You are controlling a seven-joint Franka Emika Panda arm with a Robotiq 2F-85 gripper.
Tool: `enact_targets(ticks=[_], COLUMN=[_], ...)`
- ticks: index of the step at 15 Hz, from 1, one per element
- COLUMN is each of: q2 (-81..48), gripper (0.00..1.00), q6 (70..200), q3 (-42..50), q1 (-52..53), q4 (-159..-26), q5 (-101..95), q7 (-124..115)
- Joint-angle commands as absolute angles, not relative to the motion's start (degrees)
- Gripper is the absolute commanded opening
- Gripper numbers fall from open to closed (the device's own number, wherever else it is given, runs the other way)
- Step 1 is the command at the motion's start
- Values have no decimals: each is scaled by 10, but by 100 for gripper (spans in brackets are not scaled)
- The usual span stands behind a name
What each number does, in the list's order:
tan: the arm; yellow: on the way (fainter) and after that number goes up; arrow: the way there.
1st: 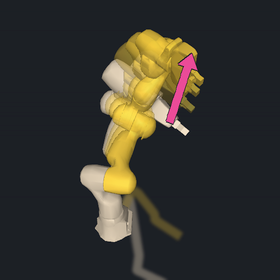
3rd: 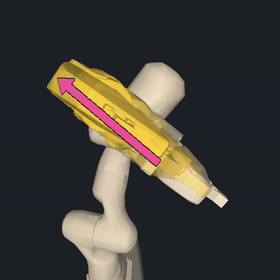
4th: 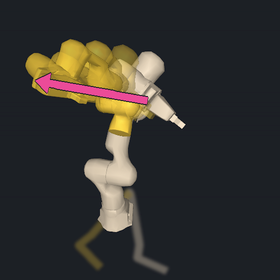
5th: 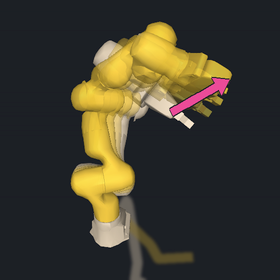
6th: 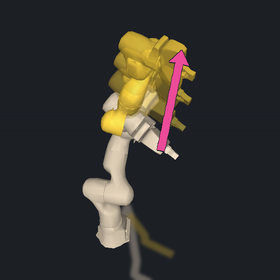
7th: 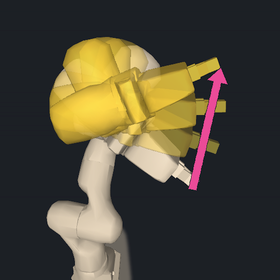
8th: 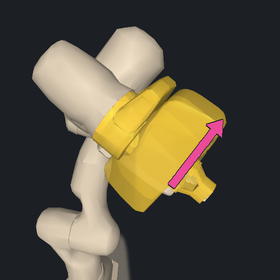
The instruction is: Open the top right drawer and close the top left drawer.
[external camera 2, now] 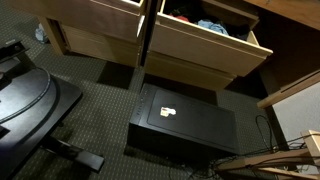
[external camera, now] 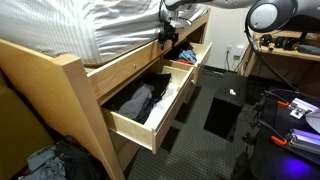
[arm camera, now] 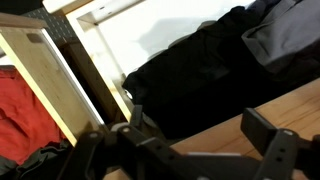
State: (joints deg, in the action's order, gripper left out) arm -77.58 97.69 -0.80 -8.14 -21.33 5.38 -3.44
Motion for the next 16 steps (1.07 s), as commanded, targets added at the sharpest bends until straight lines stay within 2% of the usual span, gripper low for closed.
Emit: enact_targets(ticks=[1, 6, 12, 16], q2=[-776, -775, -790, -781], gripper=[100, 100, 100, 100], q6=[983, 1022, 978, 964], q3=[-12, -5, -5, -4], q1=[-84, -44, -1, -18], q4=[-210, -219, -204, -212], q5=[52, 34, 31, 37], q7=[-31, -25, -19, -38])
